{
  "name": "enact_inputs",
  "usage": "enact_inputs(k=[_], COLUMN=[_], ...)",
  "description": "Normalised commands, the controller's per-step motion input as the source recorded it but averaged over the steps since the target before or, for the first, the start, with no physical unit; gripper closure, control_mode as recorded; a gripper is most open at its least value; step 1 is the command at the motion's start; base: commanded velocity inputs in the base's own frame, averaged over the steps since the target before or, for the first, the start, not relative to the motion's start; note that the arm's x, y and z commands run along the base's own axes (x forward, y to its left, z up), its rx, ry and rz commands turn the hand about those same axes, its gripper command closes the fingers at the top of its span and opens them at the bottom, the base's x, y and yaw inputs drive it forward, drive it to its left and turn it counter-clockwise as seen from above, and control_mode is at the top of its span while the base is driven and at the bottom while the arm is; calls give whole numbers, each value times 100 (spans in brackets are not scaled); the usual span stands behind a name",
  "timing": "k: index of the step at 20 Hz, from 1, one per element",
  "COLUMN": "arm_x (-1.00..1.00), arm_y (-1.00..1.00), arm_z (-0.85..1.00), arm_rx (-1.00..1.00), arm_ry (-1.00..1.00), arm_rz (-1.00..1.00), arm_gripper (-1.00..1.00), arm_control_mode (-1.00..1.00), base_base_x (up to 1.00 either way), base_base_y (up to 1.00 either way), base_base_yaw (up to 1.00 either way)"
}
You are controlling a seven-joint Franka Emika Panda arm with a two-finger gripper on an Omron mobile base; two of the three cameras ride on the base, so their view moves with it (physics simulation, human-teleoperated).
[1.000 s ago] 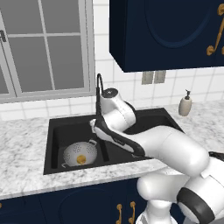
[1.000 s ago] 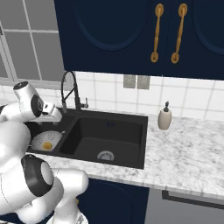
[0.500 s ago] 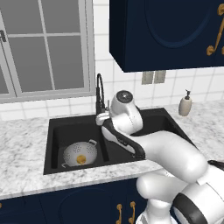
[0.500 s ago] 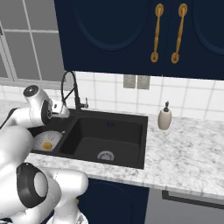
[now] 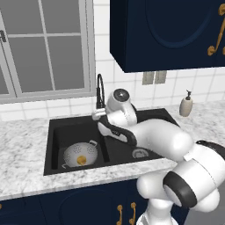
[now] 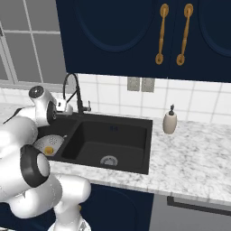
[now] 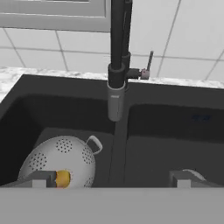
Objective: Put the colander in the sink, put the kiwi in the colander, and turn on the sink faucet and pour water over the colander.
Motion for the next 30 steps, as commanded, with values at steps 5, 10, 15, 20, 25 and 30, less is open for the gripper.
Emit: enact_inputs(k=[5, 10, 15, 20, 25, 30], arm_x=[47, 54, 59, 49, 22, 42], arm_y=[10, 0, 0, 1, 16, 30], arm_z=[0, 0, 0, -11, -26, -23], arm_rx=[0, 0, 0, 0, 0, 0], arm_ry=[-1, 0, 0, 0, 0, 0], arm_rz=[0, 0, 0, 0, 0, 0], arm_gripper=[-100, -100, -100, -100, -100, -100], arm_control_mode=[-100, -100, -100, -100, -100, -100], base_base_x=[0, 0, 0, 0, 0, 0], base_base_y=[0, 0, 0, 0, 0, 0], base_base_yaw=[0, 0, 0, 0, 0, 0])
